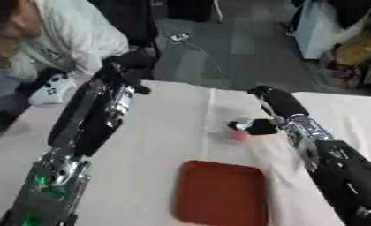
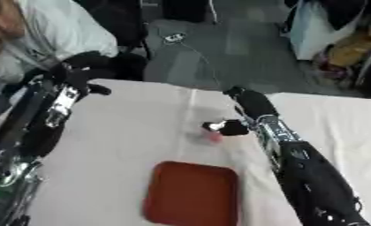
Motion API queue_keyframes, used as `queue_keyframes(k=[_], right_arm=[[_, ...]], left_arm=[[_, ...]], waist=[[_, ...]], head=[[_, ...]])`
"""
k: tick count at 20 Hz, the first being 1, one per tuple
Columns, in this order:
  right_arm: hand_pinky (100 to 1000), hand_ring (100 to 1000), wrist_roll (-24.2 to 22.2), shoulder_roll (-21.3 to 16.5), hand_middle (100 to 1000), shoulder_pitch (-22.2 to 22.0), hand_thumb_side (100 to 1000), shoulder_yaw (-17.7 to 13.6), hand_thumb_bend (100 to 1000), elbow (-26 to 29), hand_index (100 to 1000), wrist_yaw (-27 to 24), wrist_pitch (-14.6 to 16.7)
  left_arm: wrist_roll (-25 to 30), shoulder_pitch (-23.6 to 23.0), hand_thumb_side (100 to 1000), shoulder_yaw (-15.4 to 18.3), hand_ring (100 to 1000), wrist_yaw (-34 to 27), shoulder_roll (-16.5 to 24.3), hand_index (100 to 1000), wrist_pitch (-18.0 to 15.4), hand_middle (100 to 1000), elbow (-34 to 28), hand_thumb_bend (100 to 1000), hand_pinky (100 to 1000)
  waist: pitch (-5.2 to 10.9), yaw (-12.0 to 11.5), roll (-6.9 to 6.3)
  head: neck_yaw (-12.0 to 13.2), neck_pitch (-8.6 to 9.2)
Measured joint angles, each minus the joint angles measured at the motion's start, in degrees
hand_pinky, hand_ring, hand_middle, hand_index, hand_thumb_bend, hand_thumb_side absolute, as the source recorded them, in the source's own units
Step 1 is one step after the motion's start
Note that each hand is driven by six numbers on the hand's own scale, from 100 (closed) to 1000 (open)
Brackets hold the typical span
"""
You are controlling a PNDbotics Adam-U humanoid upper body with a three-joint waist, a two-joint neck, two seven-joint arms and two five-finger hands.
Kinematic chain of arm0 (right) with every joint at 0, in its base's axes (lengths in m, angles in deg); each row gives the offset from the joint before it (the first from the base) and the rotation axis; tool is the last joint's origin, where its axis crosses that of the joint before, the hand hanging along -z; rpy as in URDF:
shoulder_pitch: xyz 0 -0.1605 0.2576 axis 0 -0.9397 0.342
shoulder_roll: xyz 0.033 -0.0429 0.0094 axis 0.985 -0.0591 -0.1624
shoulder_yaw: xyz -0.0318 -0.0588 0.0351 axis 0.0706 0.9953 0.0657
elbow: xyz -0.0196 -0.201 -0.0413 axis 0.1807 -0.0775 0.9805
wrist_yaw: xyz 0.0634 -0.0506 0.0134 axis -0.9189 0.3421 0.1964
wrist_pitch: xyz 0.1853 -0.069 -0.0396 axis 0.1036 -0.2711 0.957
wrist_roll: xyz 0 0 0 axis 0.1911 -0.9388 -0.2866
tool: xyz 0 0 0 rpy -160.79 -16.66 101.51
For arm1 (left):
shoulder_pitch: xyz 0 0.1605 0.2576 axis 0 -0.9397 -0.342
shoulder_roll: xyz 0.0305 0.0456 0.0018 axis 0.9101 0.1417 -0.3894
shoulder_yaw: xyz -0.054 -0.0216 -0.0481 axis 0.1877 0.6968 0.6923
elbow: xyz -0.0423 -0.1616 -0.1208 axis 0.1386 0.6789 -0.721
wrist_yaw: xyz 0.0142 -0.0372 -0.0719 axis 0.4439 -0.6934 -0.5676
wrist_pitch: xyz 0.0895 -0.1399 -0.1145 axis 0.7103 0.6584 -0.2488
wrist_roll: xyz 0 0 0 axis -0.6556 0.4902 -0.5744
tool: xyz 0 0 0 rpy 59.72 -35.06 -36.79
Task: Pick up objects on the table and place them in the box.
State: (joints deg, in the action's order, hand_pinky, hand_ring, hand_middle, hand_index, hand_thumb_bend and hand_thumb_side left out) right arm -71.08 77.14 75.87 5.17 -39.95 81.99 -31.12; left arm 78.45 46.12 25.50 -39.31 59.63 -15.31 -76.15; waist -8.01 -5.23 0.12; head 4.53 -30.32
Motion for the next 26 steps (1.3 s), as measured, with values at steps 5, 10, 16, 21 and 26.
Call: queue_keyframes(k=[5,10,16,21,26], right_arm=[[711,748,-0.12,-0.02,814,0.0,741,-0.53,695,-0.72,909,0.65,-0.58],[717,744,-0.24,-0.04,804,0.0,721,-0.9,689,-1.39,909,1.55,-1.1],[703,723,-0.24,-0.06,780,0.0,693,-1.25,686,-2.09,906,2.64,-1.63],[672,695,0.35,-0.46,772,0.0,677,-1.65,682,-2.75,906,2.95,-2.23],[584,638,0.85,-1.24,731,0.0,658,-1.98,668,-3.23,911,2.89,-2.66]], left_arm=[[0.14,0.69,778,-0.01,761,-0.02,-0.02,909,-0.18,834,0.0,100,688],[0.14,0.73,777,-0.01,761,-0.02,-0.03,909,-0.3,835,0.0,100,688],[0.16,1.17,775,-0.01,761,-0.02,-0.03,910,-0.52,835,0.0,100,688],[0.27,1.51,775,-0.01,761,-0.02,-0.48,910,-0.67,835,0.0,100,688],[0.28,2.28,774,-0.06,760,-0.07,-0.49,910,-0.84,835,0.0,100,687]], waist=[[-0.95,-0.89,0.11],[-1.43,-1.06,0.21],[-1.67,-1.27,0.21],[-2.49,-2.04,0.28],[-3.59,-2.96,0.58]], head=[[0.05,0.31],[0.05,0.78],[0.05,1.68],[0.05,3.51],[0.02,4.87]])
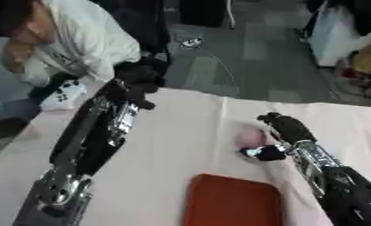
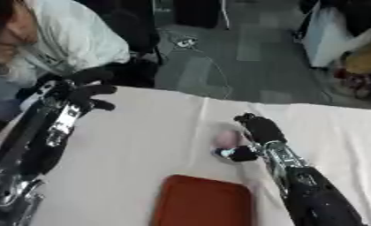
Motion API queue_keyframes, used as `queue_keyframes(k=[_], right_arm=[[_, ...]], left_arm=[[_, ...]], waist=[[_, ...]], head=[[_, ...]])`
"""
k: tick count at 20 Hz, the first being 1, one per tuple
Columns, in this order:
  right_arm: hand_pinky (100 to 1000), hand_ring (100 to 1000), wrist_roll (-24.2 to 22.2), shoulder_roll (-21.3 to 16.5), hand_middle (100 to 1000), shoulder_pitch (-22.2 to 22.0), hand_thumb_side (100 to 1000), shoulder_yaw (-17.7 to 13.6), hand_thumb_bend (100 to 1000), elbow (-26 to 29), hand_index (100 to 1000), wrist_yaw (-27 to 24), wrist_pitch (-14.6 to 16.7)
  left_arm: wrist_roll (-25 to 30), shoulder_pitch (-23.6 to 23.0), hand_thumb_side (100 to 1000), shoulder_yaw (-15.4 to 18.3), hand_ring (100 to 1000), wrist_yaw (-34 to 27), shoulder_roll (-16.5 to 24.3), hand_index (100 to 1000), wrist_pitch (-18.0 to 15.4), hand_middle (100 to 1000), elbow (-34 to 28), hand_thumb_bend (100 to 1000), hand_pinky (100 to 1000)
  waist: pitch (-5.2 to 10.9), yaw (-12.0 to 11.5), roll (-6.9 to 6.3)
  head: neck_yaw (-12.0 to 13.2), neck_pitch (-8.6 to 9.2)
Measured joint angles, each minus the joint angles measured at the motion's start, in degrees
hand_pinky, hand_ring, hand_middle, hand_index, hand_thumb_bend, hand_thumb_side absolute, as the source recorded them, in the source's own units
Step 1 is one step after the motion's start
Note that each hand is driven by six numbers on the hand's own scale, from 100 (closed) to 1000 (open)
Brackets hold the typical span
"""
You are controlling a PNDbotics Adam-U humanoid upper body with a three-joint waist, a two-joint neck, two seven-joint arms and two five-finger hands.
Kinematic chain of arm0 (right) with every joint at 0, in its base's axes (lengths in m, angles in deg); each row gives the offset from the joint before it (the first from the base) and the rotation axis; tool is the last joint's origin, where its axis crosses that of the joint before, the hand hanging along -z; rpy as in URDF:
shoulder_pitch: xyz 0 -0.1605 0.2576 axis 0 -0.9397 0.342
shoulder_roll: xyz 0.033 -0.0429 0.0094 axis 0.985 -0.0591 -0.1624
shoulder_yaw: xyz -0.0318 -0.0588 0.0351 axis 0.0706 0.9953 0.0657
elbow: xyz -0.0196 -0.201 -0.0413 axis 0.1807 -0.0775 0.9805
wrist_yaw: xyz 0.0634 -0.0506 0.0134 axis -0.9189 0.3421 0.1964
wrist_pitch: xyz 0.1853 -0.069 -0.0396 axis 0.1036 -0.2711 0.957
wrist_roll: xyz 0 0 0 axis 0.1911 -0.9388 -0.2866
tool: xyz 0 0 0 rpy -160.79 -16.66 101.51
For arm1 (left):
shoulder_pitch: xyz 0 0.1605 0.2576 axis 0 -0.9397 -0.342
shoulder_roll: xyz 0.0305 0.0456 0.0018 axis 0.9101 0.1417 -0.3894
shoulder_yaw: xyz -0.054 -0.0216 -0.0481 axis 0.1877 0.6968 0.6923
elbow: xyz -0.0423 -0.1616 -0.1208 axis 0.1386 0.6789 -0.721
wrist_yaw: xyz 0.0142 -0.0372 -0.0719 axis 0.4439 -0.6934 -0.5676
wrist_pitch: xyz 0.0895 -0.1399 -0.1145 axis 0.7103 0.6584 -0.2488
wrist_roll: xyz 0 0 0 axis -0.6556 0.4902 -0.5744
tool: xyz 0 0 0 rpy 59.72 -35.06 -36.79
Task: Pick up objects on the table and place them in the box.
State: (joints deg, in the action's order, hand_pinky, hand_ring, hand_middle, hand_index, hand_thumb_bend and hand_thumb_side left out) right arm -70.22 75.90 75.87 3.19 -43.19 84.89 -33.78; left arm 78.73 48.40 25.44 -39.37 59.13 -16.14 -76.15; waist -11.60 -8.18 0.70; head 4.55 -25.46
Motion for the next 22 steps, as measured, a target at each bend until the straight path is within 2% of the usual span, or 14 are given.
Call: queue_keyframes(k=[3,7,10,12,15,22], right_arm=[[551,620,0.59,-0.36,722,0.01,650,-0.2,661,-0.09,910,-0.39,0.02],[434,583,1.36,-0.53,714,0.12,640,-0.31,659,-0.11,901,-1.02,0.26],[202,498,1.72,-0.57,662,0.12,614,-0.31,639,-0.12,870,-1.35,0.61],[100,430,1.98,-0.58,592,0.12,590,-0.31,611,-0.13,817,-1.64,0.88],[100,320,2.9,-0.58,497,0.13,553,-0.32,546,-0.14,717,-2.48,1.15],[100,164,5.08,-0.59,316,0.13,469,-0.32,463,-0.48,562,-4.1,1.18]], left_arm=[[0.13,0.4,774,-0.2,760,-0.13,0.0,911,-0.14,835,0.0,100,686],[0.18,0.48,774,-0.29,760,-0.28,-0.02,911,-0.18,835,0.0,100,686],[0.19,0.86,771,-0.29,760,-0.33,-0.02,911,-0.2,835,0.0,100,685],[0.2,0.92,770,-0.29,760,-0.34,-0.03,911,-0.2,835,0.0,100,685],[0.22,0.92,768,-0.29,760,-0.34,-0.03,911,-0.22,835,0.0,100,685],[0.29,0.96,762,-0.29,759,-0.34,-0.03,912,-0.3,835,0.0,100,685]], waist=[[-0.36,-0.45,0.19],[-0.68,-0.66,0.26],[-0.69,-0.71,0.33],[-0.7,-0.71,0.34],[-0.71,-0.7,0.34],[-0.72,-0.68,0.34]], head=[[0.0,0.5],[-0.01,0.94],[-0.01,0.98],[-0.01,0.98],[-0.01,0.98],[-0.01,0.98]])
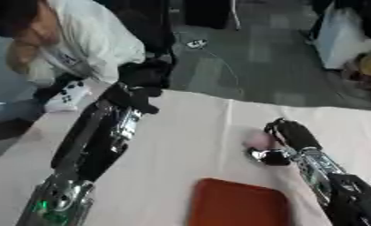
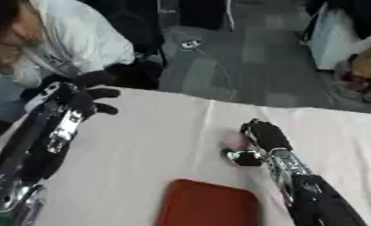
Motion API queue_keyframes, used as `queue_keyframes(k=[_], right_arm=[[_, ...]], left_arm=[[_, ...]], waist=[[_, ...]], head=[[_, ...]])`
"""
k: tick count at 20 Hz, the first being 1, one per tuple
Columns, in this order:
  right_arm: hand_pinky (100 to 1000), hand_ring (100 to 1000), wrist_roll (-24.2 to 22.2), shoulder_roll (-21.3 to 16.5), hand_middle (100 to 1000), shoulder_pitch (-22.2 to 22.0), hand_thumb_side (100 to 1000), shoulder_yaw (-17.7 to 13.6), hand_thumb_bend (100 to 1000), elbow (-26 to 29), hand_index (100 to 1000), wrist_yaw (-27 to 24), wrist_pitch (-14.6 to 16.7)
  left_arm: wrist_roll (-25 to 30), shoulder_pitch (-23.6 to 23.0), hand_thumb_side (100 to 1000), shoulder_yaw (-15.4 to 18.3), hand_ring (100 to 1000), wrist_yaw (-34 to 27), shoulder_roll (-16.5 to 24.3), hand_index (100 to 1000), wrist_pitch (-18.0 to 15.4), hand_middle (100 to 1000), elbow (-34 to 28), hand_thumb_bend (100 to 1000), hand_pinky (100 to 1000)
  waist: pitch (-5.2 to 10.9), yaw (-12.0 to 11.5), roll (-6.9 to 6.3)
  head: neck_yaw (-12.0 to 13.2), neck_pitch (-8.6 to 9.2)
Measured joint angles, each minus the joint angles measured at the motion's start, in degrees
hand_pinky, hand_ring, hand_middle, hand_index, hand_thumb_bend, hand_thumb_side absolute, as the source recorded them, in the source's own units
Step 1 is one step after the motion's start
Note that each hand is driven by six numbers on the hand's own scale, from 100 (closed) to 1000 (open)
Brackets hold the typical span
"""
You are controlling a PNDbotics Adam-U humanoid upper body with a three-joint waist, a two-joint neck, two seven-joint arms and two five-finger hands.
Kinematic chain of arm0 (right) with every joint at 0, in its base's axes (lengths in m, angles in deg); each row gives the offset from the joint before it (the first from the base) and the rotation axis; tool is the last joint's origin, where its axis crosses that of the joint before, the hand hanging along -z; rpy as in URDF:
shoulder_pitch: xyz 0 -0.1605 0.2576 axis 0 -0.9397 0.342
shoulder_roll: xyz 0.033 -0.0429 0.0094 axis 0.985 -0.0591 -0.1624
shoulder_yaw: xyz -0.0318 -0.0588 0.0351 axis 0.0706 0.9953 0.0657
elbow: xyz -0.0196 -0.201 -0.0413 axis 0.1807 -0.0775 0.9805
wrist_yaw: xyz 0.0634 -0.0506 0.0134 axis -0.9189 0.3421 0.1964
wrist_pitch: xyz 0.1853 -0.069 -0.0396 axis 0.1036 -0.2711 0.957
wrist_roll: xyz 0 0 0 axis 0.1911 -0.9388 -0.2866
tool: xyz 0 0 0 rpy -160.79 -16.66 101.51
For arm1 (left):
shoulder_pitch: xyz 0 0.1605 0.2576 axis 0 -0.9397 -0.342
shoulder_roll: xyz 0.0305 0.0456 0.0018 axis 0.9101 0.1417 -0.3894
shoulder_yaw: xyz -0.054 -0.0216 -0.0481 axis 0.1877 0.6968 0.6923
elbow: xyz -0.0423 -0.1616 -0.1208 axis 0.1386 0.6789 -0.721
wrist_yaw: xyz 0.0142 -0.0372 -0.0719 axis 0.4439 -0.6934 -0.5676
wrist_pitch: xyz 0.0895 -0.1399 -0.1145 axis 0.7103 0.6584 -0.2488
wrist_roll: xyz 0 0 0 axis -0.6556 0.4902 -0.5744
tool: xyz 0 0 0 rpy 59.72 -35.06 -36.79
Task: Pick up objects on the table and place them in the box.
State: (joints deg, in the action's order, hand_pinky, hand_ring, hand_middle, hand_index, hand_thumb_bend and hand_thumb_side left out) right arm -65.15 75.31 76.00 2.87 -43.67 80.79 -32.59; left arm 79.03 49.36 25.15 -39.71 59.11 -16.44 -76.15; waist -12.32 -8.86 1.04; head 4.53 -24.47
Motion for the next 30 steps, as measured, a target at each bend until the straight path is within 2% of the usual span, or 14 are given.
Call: queue_keyframes(k=[2,6,8,10,11,14,15,16,17,19,21,22,26,30], right_arm=[[100,132,0.84,-0.01,277,0.0,449,0.0,454,0.0,542,-0.2,0.0],[100,100,3.14,-0.1,127,-0.01,448,-0.01,355,0.0,423,-0.6,0.38],[100,100,4.72,-0.25,100,-0.02,473,-0.01,287,0.0,374,-0.9,0.82],[100,100,6.53,-0.25,100,-0.04,540,-0.01,141,0.0,358,-0.96,1.29],[100,100,7.43,-0.25,100,-0.05,561,0.0,100,0.0,358,-0.93,1.45],[100,100,10.09,-0.28,100,-0.11,633,0.02,100,0.01,354,-0.4,1.67],[100,100,10.92,-0.29,100,-0.13,710,0.03,100,0.01,350,-0.17,1.72],[100,100,11.68,-0.33,100,-0.13,684,0.05,100,0.03,351,0.1,1.77],[100,100,12.31,-0.47,100,-0.13,753,0.11,100,0.04,347,0.31,1.81],[100,100,13.16,-0.82,100,-0.12,725,0.27,100,0.18,346,0.47,1.92],[100,100,13.47,-1.29,100,-0.1,740,0.35,100,0.48,340,-0.14,2.18],[100,100,13.54,-1.33,100,-0.09,702,0.38,100,0.75,342,-0.63,2.36],[100,100,12.65,-2.3,100,-0.08,685,1.47,100,3.67,337,-4.98,4.37],[100,100,10.39,-4.08,100,-0.39,690,4.11,100,9.3,340,-10.81,6.81]], left_arm=[[0.02,0.0,761,0.0,759,0.0,0.0,912,-0.01,835,0.0,100,685],[0.04,0.03,761,0.0,759,0.0,0.0,912,-0.04,835,0.0,100,685],[0.08,0.09,761,0.0,759,0.0,0.0,911,-0.08,835,0.0,100,685],[0.1,0.23,762,0.0,759,0.0,0.0,911,-0.1,835,0.0,100,685],[0.11,0.24,762,0.0,759,0.0,0.0,911,-0.1,835,0.0,100,685],[0.11,0.27,762,0.0,759,0.0,0.0,911,-0.1,835,0.0,100,686],[0.11,0.27,762,0.0,759,0.0,0.0,911,-0.1,835,0.0,100,686],[0.11,0.27,762,0.0,759,0.0,0.01,911,-0.1,835,0.0,100,686],[0.11,0.27,762,0.0,759,0.0,0.02,911,-0.1,835,0.0,100,685],[0.11,0.25,761,0.01,759,0.0,0.06,911,-0.1,835,0.0,100,686],[0.1,0.18,761,0.01,757,0.01,0.08,911,-0.1,835,0.0,100,686],[0.09,0.12,761,0.02,757,0.02,0.11,911,-0.09,835,0.0,100,686],[0.03,-0.13,760,0.04,758,0.07,0.4,911,-0.04,835,0.0,100,686],[-0.08,-0.64,760,0.15,758,0.26,1.13,911,0.06,836,0.01,100,686]], waist=[[0.0,0.01,0.0],[-0.01,0.01,0.0],[-0.02,0.01,0.0],[-0.03,0.02,0.0],[-0.03,0.04,0.0],[-0.03,0.2,0.0],[-0.03,0.27,0.01],[-0.03,0.35,0.03],[-0.03,0.4,0.07],[-0.03,0.87,0.2],[-0.03,1.07,0.21],[-0.03,1.25,0.23],[-0.01,2.15,0.45],[0.3,3.06,0.51]], head=[[0.0,0.0],[0.01,0.0],[0.01,0.0],[0.02,0.0],[0.03,0.0],[0.05,0.0],[0.06,0.0],[0.07,0.0],[0.07,0.0],[0.1,0.0],[0.13,0.0],[0.15,0.0],[0.6,-0.08],[0.89,-0.38]])
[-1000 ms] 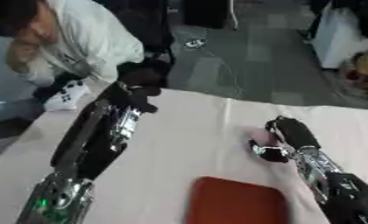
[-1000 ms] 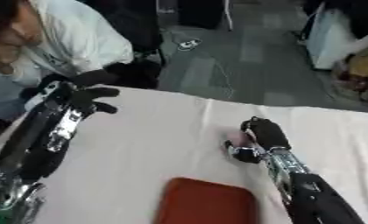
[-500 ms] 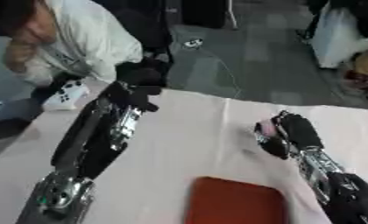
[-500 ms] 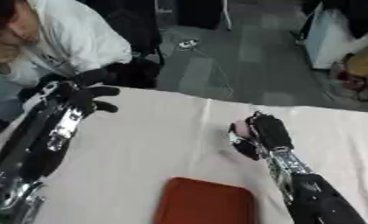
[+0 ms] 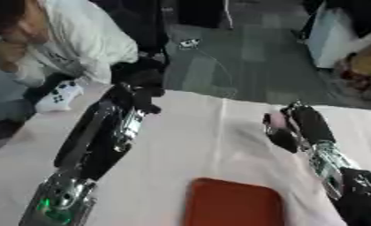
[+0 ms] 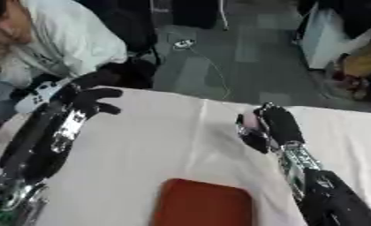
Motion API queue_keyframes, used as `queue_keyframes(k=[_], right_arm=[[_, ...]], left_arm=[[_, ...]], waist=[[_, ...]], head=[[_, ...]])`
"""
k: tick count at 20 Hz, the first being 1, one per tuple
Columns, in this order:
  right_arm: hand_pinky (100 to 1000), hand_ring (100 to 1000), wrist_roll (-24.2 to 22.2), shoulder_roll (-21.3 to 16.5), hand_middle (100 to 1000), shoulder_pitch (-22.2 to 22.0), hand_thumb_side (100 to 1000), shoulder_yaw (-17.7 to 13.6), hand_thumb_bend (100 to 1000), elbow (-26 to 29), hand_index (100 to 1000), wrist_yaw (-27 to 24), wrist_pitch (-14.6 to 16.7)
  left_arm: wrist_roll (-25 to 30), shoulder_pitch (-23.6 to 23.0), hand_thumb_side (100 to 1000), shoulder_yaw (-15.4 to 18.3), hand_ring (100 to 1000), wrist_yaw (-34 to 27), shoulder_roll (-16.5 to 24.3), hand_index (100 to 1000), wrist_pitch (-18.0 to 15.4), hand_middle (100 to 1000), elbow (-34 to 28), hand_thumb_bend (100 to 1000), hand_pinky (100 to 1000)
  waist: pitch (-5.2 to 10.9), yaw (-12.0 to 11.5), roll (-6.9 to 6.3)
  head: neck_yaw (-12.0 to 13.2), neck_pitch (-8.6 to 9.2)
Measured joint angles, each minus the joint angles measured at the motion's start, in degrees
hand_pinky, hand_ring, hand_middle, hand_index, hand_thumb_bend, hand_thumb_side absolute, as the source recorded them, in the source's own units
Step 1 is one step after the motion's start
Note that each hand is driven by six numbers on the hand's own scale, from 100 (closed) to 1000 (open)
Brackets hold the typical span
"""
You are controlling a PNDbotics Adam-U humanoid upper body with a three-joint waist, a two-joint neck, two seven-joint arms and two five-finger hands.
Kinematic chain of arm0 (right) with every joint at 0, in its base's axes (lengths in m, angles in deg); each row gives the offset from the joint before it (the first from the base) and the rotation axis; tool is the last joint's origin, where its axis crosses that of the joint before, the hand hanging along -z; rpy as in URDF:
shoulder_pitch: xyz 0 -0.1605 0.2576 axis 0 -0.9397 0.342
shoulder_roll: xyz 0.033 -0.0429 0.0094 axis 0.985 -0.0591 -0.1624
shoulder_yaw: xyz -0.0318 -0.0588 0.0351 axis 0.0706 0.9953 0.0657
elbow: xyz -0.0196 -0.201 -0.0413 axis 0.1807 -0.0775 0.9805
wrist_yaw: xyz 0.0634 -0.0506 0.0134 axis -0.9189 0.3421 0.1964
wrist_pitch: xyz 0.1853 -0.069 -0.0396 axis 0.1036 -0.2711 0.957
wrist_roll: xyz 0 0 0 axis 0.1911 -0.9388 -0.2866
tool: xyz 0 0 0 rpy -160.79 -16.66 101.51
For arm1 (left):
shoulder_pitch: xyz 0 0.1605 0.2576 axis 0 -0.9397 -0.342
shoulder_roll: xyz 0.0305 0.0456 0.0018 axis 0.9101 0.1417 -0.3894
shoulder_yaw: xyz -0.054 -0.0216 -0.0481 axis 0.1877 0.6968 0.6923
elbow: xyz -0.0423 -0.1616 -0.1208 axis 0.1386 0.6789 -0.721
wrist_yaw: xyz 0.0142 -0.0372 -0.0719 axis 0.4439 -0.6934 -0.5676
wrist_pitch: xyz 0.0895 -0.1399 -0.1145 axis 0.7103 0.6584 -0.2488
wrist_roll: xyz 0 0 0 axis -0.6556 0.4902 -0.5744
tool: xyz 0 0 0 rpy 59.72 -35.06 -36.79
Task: Pick up objects on the table and place them in the box.
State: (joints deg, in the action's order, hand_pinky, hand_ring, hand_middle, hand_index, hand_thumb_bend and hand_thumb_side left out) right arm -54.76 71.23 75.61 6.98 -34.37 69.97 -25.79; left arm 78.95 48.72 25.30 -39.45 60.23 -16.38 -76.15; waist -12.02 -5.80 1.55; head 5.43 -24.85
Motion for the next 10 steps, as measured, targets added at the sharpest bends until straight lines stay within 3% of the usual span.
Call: queue_keyframes(k=[10], right_arm=[[100,100,-7.71,-5.17,100,-4.69,665,7.66,100,15.89,344,-15.63,2.19]], left_arm=[[-0.04,-0.96,757,0.23,760,0.22,1.03,912,0.12,837,0.0,100,688]], waist=[[1.37,1.47,0.14]], head=[[0.22,-1.31]])
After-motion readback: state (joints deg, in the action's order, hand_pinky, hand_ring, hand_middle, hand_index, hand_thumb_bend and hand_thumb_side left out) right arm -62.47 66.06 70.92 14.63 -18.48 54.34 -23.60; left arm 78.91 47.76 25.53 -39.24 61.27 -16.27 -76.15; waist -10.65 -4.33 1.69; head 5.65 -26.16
